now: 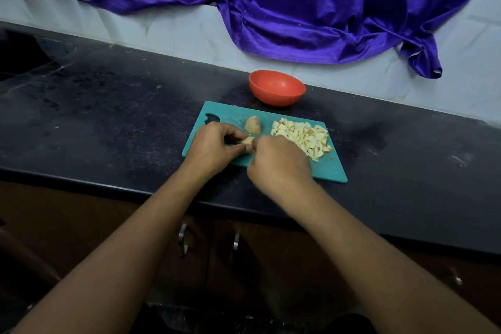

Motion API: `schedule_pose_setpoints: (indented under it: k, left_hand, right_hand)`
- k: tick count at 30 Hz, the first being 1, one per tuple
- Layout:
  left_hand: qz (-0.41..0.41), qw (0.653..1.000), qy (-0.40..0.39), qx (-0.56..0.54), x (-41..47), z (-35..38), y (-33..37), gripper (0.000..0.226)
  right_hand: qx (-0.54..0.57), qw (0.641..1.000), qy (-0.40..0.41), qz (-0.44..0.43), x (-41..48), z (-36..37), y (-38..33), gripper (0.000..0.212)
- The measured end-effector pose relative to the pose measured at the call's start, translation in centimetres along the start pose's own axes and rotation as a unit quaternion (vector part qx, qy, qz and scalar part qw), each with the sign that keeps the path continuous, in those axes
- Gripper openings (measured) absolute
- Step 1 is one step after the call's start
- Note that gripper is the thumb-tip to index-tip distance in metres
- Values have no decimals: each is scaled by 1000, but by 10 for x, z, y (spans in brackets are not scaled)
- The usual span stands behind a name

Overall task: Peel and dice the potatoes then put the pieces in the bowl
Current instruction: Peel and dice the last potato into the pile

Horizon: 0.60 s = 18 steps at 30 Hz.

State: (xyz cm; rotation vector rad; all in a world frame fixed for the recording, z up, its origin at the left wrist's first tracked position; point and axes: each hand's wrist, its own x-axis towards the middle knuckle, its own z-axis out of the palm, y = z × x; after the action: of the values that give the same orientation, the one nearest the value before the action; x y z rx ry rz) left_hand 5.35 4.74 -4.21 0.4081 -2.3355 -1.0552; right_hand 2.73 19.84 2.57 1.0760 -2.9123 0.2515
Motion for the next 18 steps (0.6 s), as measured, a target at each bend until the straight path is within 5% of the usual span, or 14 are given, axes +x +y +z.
schedule_pose_setpoints:
  k: [9,14,18]
  left_hand:
    - [-10,1000,2,3,0,0,1,28]
    - [-10,1000,-15,14,-3,-3,2,30]
    - [-7,1000,-14,11,-5,-4,5,26]
  right_hand:
    - [-44,997,46,-37,-23,34,15,56]
    - [232,971,-25,56,-13,8,39,32]
    - [216,974,17,69,-5,-10,38,34]
